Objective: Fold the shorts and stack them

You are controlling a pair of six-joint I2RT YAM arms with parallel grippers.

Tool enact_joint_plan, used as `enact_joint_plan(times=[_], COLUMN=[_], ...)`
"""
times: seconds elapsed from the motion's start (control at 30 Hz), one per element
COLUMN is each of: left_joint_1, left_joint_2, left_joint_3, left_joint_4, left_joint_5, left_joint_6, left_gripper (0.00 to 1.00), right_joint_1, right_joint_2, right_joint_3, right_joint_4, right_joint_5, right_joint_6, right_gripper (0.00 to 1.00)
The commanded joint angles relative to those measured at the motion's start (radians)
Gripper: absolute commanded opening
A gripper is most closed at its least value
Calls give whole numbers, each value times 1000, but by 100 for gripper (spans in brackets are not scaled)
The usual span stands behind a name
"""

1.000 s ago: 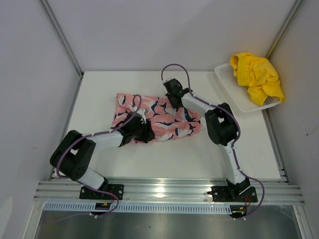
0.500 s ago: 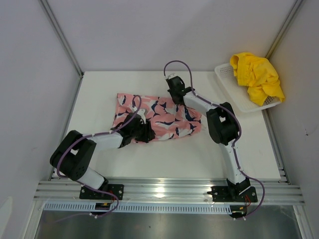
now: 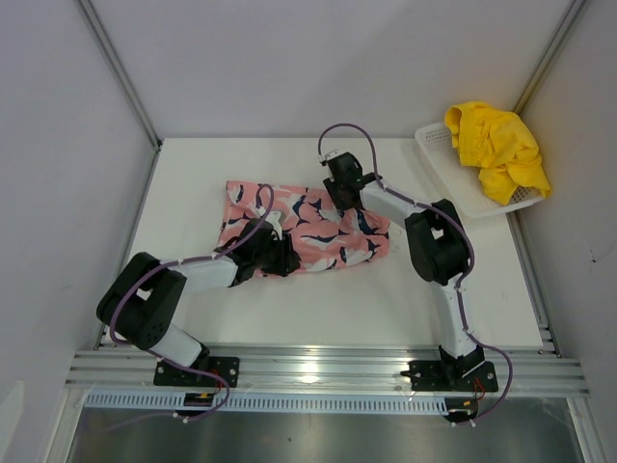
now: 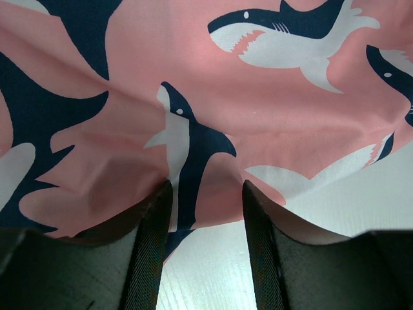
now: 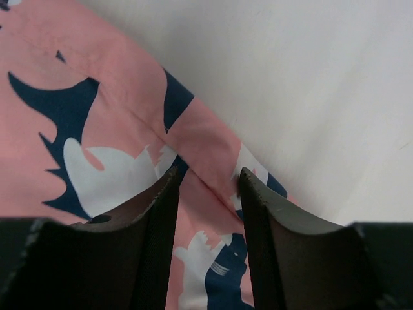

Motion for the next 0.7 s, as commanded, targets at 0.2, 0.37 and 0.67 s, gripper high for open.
enact_joint_plan(times=[0.2, 0.37, 0.67], left_joint_1=[-15, -15, -15], left_joint_2=[6, 3, -4], left_joint_3=[-7, -4, -6], left_joint_4=[-89, -92, -98], left_joint_5=[-16, -16, -16], left_joint_6=[13, 13, 11], left_gripper=[51, 51, 51], right_joint_1=[8, 8, 12], right_joint_2=[-87, -82, -68], right_joint_3=[-35, -50, -55], right_joint_4=[2, -4, -19], right_joint_5=[-34, -40, -86], right_joint_6=[-33, -41, -62], right_gripper=[46, 47, 48])
